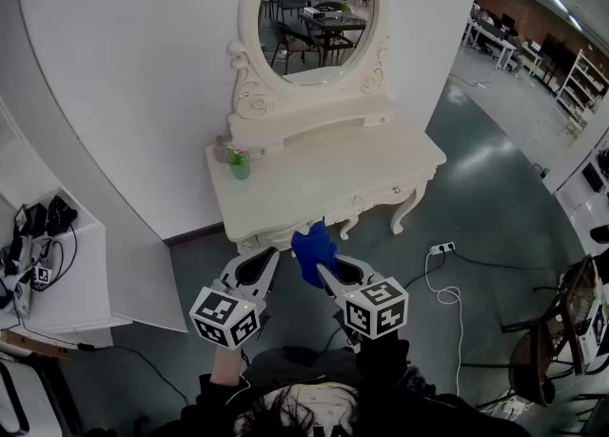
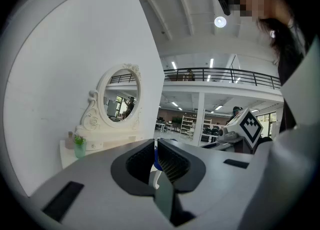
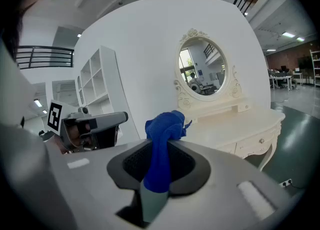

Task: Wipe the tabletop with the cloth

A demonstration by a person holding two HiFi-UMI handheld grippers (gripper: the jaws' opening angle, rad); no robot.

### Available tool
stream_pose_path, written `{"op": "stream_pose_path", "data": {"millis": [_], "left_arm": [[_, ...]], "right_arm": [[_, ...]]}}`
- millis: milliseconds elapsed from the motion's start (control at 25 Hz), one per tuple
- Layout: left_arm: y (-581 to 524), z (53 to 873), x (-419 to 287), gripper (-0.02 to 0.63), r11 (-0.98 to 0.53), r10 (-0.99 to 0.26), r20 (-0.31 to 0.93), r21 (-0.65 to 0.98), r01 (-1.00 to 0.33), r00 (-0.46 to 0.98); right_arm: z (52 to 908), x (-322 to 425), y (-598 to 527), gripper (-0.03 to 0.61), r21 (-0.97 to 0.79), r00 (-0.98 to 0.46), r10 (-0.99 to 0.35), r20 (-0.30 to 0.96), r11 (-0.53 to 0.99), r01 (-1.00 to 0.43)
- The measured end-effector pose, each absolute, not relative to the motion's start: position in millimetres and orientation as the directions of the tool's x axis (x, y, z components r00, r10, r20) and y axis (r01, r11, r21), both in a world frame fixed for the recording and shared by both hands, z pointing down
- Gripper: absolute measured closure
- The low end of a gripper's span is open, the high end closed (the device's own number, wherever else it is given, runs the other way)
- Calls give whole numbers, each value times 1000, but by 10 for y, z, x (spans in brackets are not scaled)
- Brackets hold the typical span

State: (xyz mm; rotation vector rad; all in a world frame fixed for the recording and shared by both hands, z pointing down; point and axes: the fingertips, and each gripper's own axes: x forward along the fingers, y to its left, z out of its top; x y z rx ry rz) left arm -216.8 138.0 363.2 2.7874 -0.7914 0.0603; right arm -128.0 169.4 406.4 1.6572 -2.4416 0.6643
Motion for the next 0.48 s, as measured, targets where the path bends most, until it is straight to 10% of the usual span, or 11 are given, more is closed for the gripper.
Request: {"op": "stream_pose_path", "data": {"millis": [480], "left_arm": [[1399, 3707, -2334, 612, -822, -498, 121, 250, -512, 859]], "right_arm": [[4081, -1398, 1613, 492, -286, -392, -852, 348, 302, -909]]}}
